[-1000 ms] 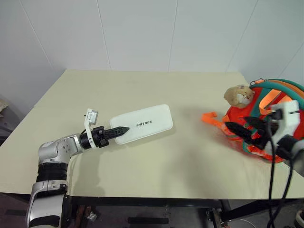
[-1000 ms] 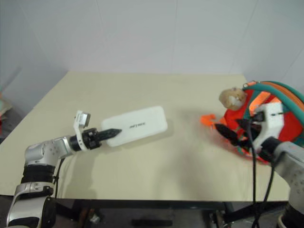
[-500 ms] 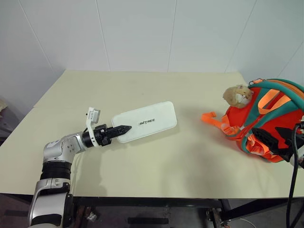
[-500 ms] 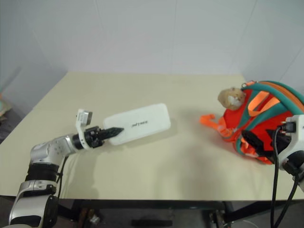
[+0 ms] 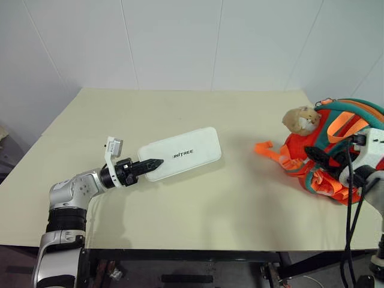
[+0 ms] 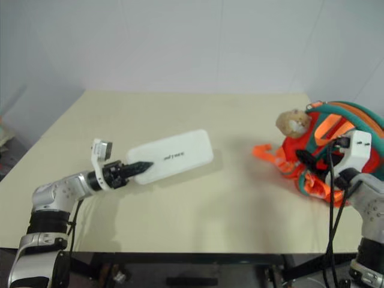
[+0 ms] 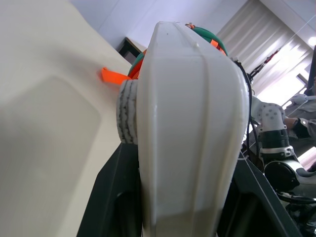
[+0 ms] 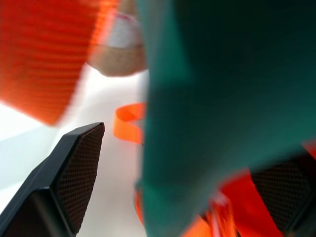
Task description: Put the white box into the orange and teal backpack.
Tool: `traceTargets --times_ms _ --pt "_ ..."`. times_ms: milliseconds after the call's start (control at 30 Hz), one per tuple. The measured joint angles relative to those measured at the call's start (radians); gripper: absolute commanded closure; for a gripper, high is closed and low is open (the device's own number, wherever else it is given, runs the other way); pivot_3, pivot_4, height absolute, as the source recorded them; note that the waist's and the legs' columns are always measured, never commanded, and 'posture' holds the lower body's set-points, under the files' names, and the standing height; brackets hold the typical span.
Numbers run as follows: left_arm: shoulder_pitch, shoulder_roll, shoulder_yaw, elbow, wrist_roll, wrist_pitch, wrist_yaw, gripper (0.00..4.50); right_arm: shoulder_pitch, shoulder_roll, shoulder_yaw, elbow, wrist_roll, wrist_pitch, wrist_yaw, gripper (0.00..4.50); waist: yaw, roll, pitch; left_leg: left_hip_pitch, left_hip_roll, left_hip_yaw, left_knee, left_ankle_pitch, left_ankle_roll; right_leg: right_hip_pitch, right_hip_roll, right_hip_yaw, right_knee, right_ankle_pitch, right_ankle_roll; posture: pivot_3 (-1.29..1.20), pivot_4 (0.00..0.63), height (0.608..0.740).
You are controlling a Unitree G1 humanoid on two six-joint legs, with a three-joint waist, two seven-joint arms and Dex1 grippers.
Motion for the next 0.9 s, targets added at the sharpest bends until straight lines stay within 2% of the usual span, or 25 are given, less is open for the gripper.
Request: traceTargets --times_ms 100,200,367,467,900 --pt "0.003 0.0 0.004 -0.005 -0.012 0.002 0.01 3.18 -0.036 0.018 0.025 0.077 -0.018 -0.086 0.001 0.61 0.0 0.0 0.0 0.0 0.0 0.001 0.001 0.0 0.0 0.0 0.0 0.001 0.0 0.0 0.001 0.0 0.15 0.74" --pt "0.011 0.011 0.004 -0.006 -0.013 0.0 0.015 3.18 -0.063 0.058 0.039 0.103 -0.007 -0.149 0.026 1.63 -0.005 0.0 0.0 0.0 0.0 0.001 0.0 0.0 0.0 0.0 0.0 0.001 0.0 0.0 0.001 0.0 0.15 0.74" --pt "0.018 0.064 0.031 -0.002 -0.013 -0.023 0.018 3.18 -0.059 0.059 0.082 0.062 0.021 -0.152 0.073 3.46 -0.013 0.0 0.0 0.0 0.0 0.001 0.0 0.0 0.0 0.0 0.0 0.001 0.0 0.0 0.001 0.0 0.15 0.74" --pt "0.04 0.091 0.051 0.009 -0.012 -0.043 0.019 3.18 -0.059 0.06 0.107 0.024 0.054 -0.13 0.097 4.35 -0.021 0.0 0.0 0.0 0.0 0.001 0.0 0.0 0.0 0.0 0.0 0.001 0.0 0.0 0.001 0.0 0.15 0.74" --pt "0.047 0.199 0.063 0.139 0.012 -0.165 0.006 3.18 -0.189 0.155 0.271 -0.157 0.376 0.09 0.243 4.43 -0.022 0.0 0.0 0.0 0.001 0.003 -0.003 0.0 0.0 -0.002 0.0 0.001 0.0 0.0 0.0 0.0 0.15 0.74"
